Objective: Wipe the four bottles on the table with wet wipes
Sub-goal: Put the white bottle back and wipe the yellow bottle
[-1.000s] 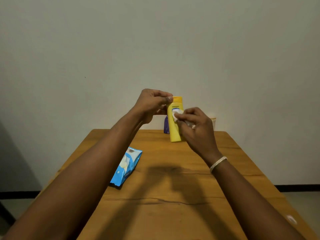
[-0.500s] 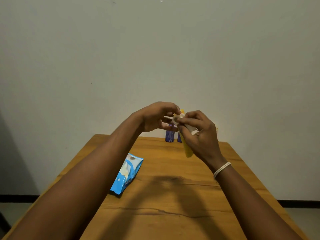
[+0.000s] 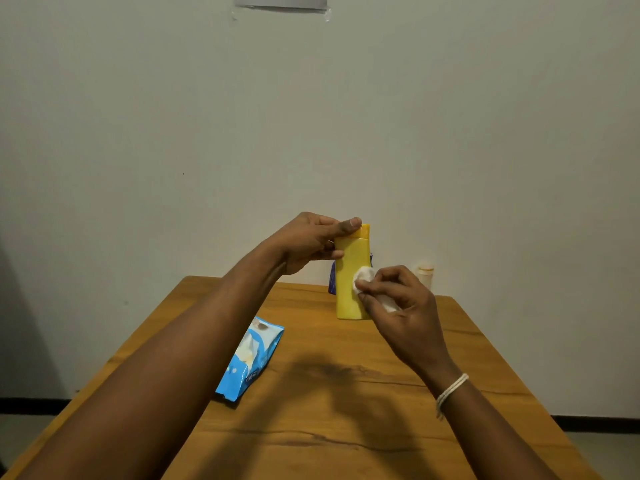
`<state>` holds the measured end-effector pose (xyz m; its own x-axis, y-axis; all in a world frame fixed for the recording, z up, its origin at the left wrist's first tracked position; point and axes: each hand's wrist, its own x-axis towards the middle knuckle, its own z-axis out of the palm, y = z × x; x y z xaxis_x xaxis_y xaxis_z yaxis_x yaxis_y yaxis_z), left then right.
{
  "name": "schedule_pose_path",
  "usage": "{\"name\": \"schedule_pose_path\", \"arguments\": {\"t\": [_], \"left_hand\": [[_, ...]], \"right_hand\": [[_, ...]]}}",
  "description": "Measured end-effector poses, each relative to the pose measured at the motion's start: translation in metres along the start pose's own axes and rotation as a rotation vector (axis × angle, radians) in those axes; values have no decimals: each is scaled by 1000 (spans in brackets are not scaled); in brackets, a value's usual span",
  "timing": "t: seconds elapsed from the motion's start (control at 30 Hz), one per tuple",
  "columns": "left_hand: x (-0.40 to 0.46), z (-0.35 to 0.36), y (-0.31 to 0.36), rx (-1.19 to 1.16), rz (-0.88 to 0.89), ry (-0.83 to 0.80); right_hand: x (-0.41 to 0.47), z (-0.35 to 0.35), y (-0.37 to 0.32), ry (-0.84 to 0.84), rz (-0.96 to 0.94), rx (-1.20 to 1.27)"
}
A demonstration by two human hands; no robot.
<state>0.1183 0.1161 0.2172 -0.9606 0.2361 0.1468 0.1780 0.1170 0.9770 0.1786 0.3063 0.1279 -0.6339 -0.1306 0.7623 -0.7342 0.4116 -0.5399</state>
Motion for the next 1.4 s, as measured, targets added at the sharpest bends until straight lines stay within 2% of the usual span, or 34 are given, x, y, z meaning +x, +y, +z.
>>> {"name": "schedule_pose_path", "arguments": {"t": [0.1, 0.2, 0.27, 0.43, 0.53, 0.6, 0.67, 0.77, 0.97, 1.03, 1.17, 1.23, 1.3, 1.4], "left_hand": [[2, -1, 1, 87, -29, -26], [3, 4, 0, 181, -54, -118], [3, 4, 6, 204, -55, -89], [9, -4, 18, 300, -45, 44], [12, -5, 16, 357, -59, 48], [13, 0, 14, 390, -67, 0], [14, 8, 12, 401, -53, -48], [17, 9, 18, 386, -58, -10], [20, -8, 24, 490, -118, 95], [20, -18, 18, 512, -127, 44], [16, -15, 7, 450, -111, -205], [15, -12, 6, 418, -63, -241], [16, -15, 8, 382, -26, -208], [19, -32, 7, 310, -38, -91]], "right_hand": [[6, -1, 0, -37, -42, -57], [39, -6, -6, 23, -96, -114], [52, -5, -10, 20, -133, -139], [5, 7, 3, -240, -189, -305], [-10, 2, 11, -337, -237, -364], [8, 1, 10, -308, -240, -345], [34, 2, 2, -208, -215, -337], [51, 8, -8, -101, -188, -355], [-7, 8, 3, -261, -321, -380], [-13, 1, 13, -241, -306, -310], [25, -4, 14, -124, -186, -127], [47, -4, 10, -64, -146, -86], [54, -3, 5, -49, -100, -36], [26, 0, 2, -133, -49, 12]]}}
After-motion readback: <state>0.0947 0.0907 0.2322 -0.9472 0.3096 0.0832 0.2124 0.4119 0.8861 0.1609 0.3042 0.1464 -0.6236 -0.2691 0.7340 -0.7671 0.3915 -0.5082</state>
